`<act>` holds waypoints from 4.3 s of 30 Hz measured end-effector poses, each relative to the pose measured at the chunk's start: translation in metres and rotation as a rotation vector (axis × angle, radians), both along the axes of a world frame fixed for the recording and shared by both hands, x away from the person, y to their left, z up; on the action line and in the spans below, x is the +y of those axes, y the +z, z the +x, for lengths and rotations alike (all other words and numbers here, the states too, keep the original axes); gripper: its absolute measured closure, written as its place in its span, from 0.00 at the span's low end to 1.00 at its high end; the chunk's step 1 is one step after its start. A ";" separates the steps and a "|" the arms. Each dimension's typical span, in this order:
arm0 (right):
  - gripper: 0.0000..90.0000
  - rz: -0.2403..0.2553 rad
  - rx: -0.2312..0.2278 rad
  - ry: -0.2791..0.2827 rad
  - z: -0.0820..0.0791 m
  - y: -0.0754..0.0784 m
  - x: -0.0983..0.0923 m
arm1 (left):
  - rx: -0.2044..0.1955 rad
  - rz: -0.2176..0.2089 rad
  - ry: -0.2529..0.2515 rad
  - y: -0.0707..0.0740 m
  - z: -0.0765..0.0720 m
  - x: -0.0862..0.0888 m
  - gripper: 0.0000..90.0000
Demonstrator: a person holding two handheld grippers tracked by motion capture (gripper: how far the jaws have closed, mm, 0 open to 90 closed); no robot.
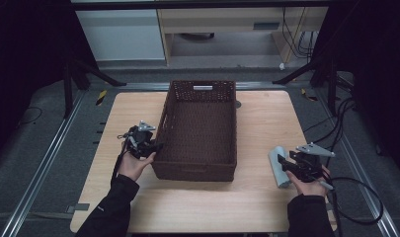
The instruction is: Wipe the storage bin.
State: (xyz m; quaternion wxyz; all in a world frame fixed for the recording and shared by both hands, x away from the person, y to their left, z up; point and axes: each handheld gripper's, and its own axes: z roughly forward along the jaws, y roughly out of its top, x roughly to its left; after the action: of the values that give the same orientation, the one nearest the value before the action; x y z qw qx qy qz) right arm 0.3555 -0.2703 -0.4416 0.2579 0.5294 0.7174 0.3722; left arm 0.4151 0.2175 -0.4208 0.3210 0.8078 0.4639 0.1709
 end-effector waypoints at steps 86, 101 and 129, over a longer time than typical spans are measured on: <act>0.74 0.000 0.032 0.196 0.110 0.033 0.127 | -0.027 -0.077 0.060 0.006 -0.022 0.027 0.72; 0.68 0.012 0.032 0.206 0.095 0.041 0.118 | -0.017 -0.065 0.099 0.003 -0.010 0.037 0.90; 0.61 0.015 0.041 0.117 0.098 0.039 0.100 | -0.021 -0.110 0.128 0.009 0.008 0.061 0.84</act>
State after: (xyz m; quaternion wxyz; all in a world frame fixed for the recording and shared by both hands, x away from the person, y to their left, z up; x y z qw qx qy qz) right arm 0.4540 -0.1707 -0.4024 0.2170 0.4958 0.7495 0.3813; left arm 0.4234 0.2784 -0.4122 0.3581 0.7559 0.5199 0.1738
